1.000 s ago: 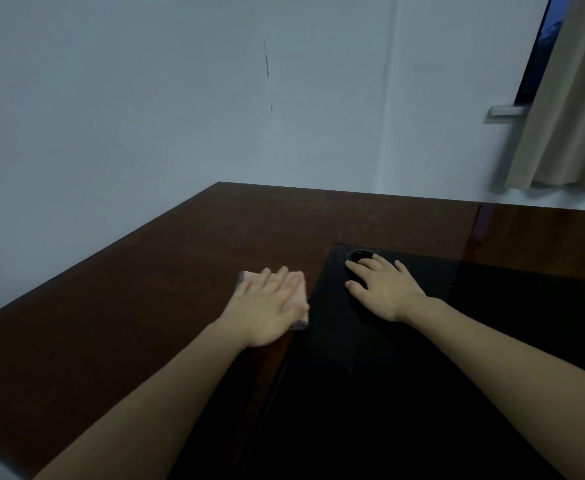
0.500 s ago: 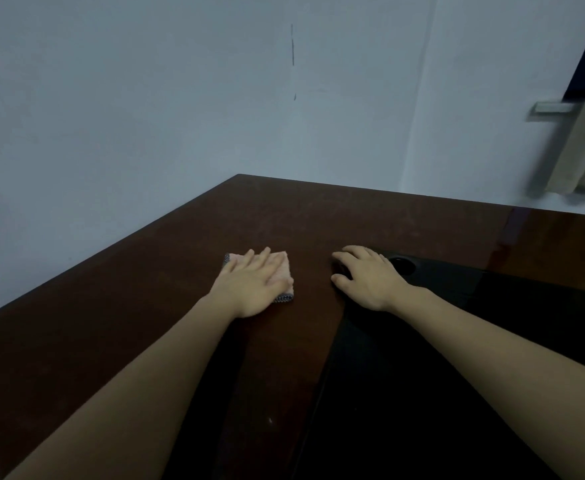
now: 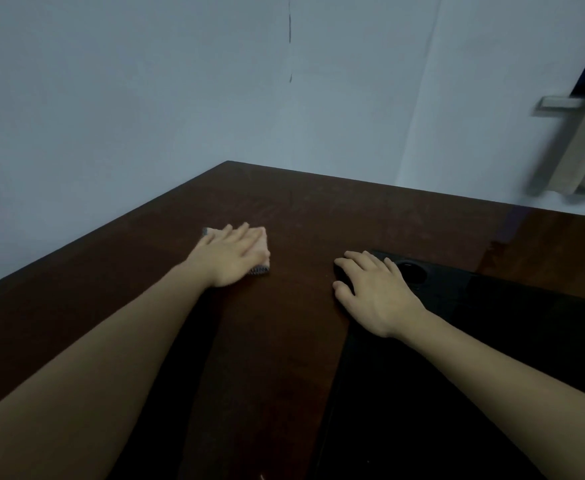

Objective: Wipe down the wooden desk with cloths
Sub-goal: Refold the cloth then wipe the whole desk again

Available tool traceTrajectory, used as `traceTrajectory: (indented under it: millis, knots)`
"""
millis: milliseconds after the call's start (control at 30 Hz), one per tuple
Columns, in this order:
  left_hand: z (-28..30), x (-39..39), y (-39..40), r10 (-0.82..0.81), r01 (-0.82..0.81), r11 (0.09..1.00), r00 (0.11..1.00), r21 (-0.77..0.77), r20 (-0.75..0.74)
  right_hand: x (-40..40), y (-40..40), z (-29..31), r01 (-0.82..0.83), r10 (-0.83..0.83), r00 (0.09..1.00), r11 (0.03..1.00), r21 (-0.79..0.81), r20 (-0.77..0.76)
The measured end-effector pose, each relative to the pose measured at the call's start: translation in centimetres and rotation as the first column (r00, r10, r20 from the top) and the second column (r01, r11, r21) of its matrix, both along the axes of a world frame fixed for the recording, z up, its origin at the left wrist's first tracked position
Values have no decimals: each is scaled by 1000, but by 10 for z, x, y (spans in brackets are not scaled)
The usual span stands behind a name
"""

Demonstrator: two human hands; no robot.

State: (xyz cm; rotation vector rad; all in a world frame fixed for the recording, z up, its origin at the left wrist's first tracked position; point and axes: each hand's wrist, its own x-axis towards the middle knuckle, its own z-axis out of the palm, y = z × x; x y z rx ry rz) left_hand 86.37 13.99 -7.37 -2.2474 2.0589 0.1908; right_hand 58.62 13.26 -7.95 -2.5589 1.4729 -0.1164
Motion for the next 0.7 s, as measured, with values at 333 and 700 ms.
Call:
traceTrajectory:
  millis: [333,700]
  knots:
    - [4,-49,19,-203,203,979,979,18,-18,1,1,0,-8,8,1000,1000,3,15]
    - [1,15,-4,11,-11,1000,1000,9,23,0,1,2,-8,7,1000,1000,13,16]
